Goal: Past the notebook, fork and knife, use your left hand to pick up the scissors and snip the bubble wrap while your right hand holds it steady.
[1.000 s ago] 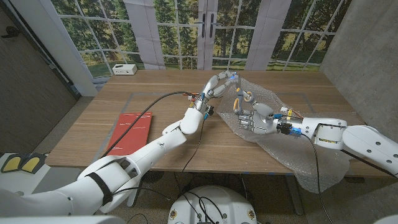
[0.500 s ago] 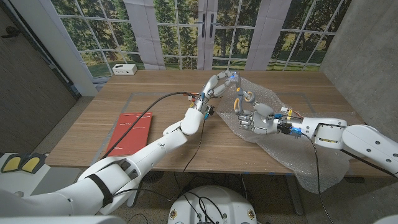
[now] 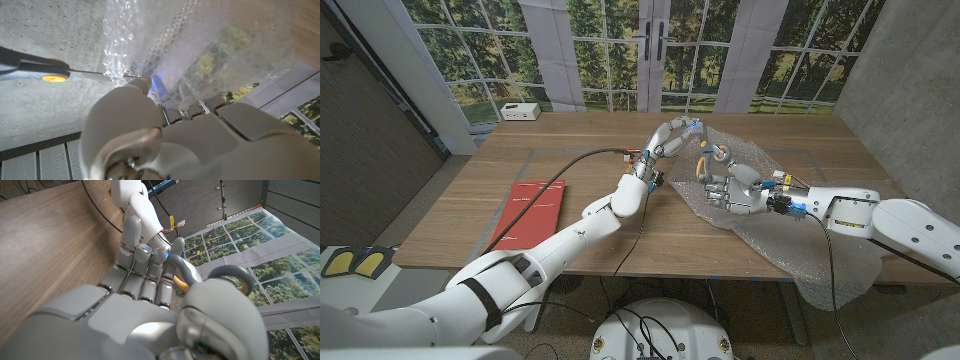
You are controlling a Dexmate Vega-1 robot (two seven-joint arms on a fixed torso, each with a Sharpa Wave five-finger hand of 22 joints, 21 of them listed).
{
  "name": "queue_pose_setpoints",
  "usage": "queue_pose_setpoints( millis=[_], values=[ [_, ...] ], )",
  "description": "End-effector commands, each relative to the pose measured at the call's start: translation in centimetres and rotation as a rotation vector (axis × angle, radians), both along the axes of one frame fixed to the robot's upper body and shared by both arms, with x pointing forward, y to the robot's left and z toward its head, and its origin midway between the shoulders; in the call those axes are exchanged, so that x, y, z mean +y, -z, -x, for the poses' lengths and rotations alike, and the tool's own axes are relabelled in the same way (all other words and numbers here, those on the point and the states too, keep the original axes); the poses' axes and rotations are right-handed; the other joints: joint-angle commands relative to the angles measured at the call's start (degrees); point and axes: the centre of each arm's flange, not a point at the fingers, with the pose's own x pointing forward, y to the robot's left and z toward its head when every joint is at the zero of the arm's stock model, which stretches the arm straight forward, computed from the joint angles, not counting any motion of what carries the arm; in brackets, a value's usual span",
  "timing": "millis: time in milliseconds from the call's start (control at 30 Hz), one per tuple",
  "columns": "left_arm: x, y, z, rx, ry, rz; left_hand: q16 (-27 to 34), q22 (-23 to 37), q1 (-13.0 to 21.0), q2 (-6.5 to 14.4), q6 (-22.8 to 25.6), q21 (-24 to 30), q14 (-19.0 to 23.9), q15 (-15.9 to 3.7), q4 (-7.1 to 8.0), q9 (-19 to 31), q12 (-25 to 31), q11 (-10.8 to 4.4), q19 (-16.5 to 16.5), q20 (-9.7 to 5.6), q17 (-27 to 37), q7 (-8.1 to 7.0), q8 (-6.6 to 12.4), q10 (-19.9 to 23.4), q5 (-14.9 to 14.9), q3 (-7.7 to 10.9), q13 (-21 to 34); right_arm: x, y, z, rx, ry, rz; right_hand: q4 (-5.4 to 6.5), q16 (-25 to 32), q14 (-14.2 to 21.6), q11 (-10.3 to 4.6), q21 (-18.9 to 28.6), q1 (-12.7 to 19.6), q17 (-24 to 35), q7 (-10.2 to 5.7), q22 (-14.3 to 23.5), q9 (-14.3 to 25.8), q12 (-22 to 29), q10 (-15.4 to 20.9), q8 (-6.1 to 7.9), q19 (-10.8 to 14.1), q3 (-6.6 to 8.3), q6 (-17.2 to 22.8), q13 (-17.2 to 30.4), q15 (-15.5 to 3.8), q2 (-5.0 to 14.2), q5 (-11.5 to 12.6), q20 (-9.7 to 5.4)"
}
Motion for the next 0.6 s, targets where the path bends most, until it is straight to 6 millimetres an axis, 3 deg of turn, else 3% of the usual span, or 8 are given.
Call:
queue_pose_setpoints(
  millis=[33, 600],
  values=[
    [-0.36, 0.34, -0.82, 0.020, -0.013, -0.026, 0.35, 0.15, -0.49, -0.04, 0.52, 0.45, 0.51, -7.24, -0.20, 0.07, 0.19, -0.04, 0.23, 0.20, 0.23, -0.01, -0.20, 0.49, -0.16, 0.23, 0.28, -0.31, -0.24, 0.34, -0.003, 0.003, -0.001, -0.06, -0.16, 0.36, -0.04, 0.03, 0.40, 0.38, 0.09, 0.29, 0.17, -0.04, 0.30, -0.06, 0.20, 0.11, 0.58, 0.01, -8.34, 0.51, -0.19, -1.44],
    [-1.33, 0.05, -1.02, 0.013, -0.009, -0.008, 0.35, 0.16, -0.82, -0.04, 0.57, 0.46, 0.76, -7.35, -0.27, -0.24, 0.05, -0.04, 0.34, 0.25, 0.30, 0.00, -0.46, 0.51, -0.17, 0.32, 0.32, -0.65, 0.27, 0.77, 0.019, 0.009, -0.013, 0.10, -0.23, 0.56, -0.17, -0.02, 0.12, 0.37, 0.20, 0.21, 0.38, -0.18, 0.48, -0.29, 0.22, -0.14, 0.79, -0.20, -8.38, 0.59, -0.56, -1.45]
  ],
)
